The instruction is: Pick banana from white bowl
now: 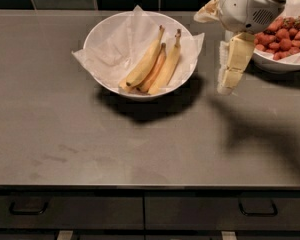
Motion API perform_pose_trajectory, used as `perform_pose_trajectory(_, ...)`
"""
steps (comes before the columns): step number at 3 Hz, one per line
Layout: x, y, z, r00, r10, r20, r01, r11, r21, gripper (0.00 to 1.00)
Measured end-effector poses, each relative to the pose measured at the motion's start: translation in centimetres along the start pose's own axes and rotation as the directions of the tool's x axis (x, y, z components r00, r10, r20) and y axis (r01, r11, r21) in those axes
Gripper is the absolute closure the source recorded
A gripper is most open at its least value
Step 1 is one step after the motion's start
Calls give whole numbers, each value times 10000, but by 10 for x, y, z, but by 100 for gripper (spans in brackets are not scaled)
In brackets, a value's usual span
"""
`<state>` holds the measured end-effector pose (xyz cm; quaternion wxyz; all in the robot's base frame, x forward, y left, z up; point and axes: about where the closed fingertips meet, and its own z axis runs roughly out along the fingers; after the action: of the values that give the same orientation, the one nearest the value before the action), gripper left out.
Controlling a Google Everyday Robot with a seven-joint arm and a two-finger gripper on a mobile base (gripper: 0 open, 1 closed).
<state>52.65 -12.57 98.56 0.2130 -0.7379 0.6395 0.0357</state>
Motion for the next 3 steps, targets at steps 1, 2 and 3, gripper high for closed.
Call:
perform_pose_trajectory(1, -1, -3, -1, 10000, 6, 15, -7, 9999, 141, 0)
perform_pose_trajectory(2, -1, -3, -1, 10000, 3, 17, -3, 9999, 140, 0)
perform_pose_trajectory(3, -18, -31, 18, 9940, -941, 563, 951, 9954, -141, 0)
